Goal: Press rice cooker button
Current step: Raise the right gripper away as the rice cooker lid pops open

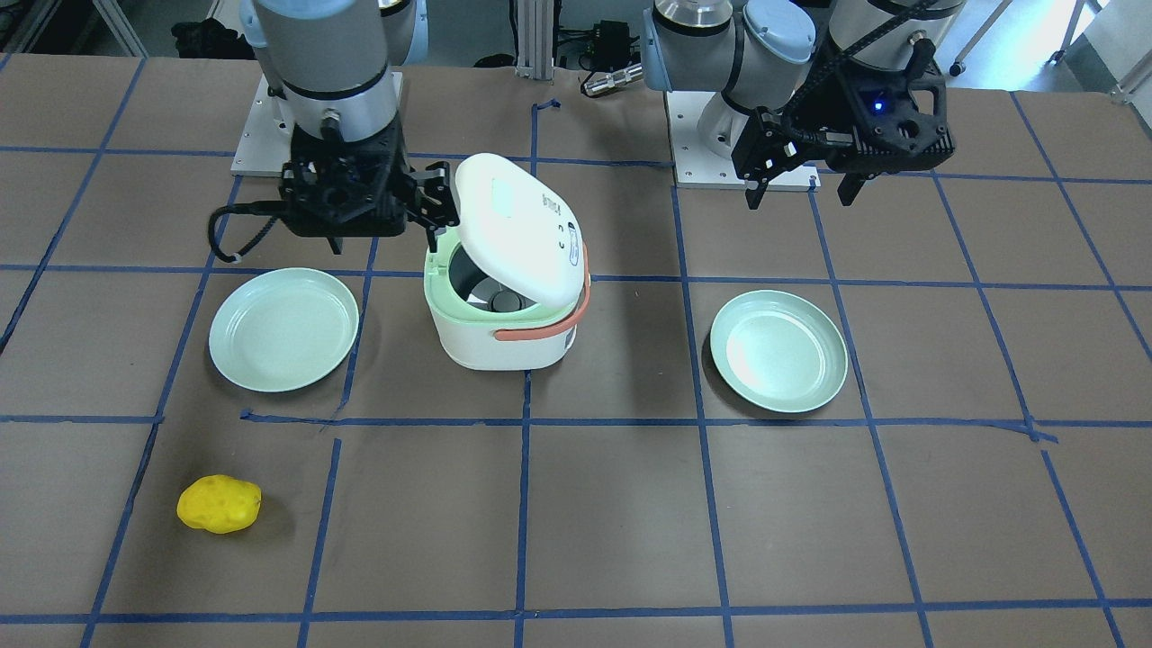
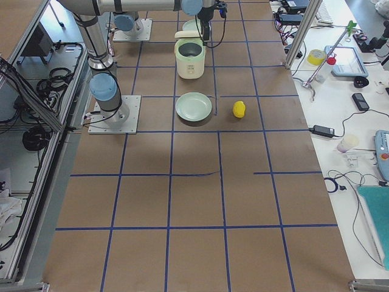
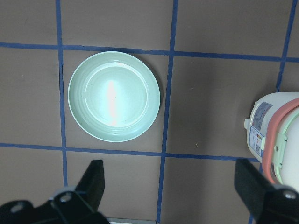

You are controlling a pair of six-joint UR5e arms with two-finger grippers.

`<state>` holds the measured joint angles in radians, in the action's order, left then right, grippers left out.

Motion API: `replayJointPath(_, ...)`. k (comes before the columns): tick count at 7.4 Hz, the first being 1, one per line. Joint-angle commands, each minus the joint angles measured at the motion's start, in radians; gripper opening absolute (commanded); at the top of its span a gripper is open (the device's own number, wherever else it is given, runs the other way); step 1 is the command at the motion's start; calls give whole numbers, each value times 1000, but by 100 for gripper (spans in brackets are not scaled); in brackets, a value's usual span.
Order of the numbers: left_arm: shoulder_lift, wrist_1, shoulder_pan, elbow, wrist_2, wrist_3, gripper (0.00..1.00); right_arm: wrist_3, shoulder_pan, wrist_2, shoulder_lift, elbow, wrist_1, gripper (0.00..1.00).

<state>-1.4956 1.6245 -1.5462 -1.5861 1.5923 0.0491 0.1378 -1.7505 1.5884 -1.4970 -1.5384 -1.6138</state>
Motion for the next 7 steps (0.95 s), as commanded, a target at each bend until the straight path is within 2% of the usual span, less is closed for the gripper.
replayJointPath(1,0,0,0,0,0,0,100,-84,118,-8,0,107,43,100)
replayJointPath(2,0,0,0,0,0,0,100,-99,159,-8,0,136,48,100)
replayJointPath(7,0,0,0,0,0,0,100,-99,167,10,-3,144,49,100)
